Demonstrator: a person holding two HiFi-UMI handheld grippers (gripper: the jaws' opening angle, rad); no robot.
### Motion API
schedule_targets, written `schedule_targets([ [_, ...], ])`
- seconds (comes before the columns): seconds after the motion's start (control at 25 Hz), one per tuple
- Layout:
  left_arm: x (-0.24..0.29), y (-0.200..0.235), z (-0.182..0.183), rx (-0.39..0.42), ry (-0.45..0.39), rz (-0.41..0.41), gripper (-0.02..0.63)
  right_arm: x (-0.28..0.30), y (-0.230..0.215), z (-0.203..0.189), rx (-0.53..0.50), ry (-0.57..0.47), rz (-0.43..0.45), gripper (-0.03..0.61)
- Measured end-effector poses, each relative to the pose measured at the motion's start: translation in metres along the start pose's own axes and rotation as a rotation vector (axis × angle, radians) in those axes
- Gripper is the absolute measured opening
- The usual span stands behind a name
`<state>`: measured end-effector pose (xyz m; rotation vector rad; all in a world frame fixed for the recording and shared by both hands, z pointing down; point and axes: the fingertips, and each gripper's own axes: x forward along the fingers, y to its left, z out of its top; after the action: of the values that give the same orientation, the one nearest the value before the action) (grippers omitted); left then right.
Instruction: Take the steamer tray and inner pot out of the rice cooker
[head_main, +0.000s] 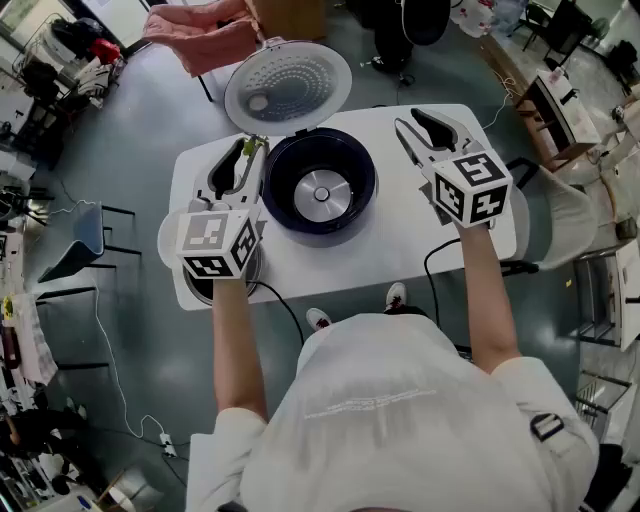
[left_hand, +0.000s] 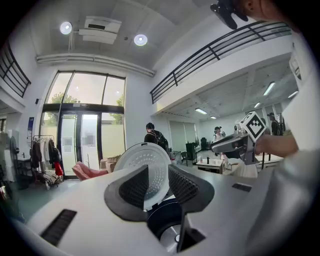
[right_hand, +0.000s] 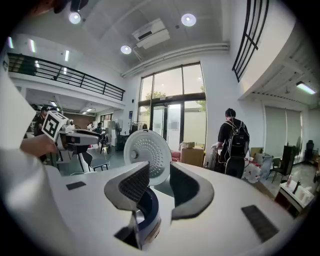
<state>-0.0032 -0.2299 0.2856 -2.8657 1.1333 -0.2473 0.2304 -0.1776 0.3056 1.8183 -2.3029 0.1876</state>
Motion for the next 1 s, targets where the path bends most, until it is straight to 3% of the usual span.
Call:
schedule_targets([
  [0.52, 0.015, -0.025, 0.010, 0.055, -0.011, -0.002, 0.017, -0.023, -0.015, 0.012, -0.057, -0.066, 0.008, 0.043],
  [1.0, 0.010, -0.028, 0.016, 0.088, -0.019, 0.010, 0.014, -0.023, 0.002, 0.012, -0.202, -0.038, 0.031, 0.025],
])
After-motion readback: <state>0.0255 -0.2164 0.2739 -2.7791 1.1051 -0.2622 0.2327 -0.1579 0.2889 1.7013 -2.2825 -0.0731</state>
